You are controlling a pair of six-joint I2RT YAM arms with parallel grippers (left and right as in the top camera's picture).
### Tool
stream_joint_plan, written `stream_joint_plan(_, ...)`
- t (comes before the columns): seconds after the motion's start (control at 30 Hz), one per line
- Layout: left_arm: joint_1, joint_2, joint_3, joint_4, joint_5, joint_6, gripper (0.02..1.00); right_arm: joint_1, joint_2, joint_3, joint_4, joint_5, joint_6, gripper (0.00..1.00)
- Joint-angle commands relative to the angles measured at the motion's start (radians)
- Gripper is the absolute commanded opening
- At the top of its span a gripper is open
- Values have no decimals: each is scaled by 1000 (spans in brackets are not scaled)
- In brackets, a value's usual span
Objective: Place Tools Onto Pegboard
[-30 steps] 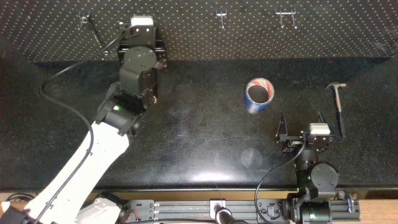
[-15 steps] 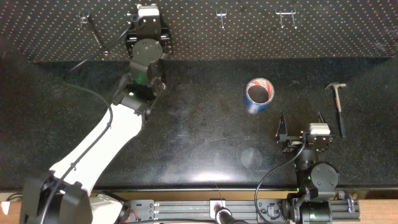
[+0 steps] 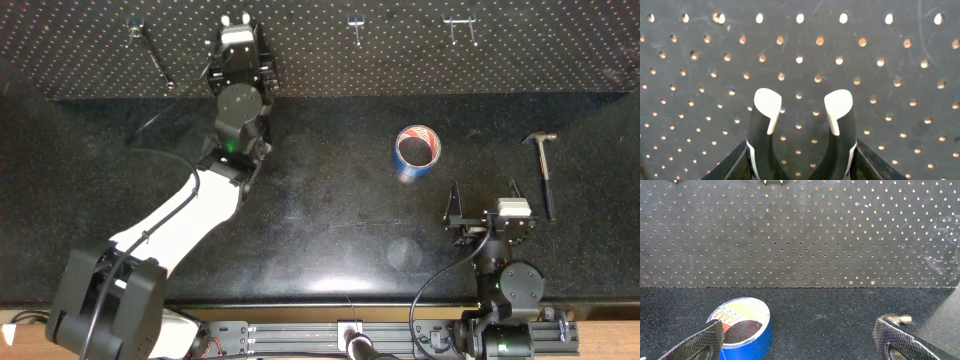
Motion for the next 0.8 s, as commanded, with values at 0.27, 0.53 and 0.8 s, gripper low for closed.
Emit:
stream_joint_plan(0.27,0,5,-175,163,-14,-106,29,5,-7,-5,-2,5,-7,976)
stream_joint_plan(0.53,15,5,-175,163,-14,-270,996,5,-7,-5,-2,5,-7,976)
stream_joint_plan(0.8,21,-221,-175,-59,53,-308,996,5,-7,-5,-2,5,-7,974)
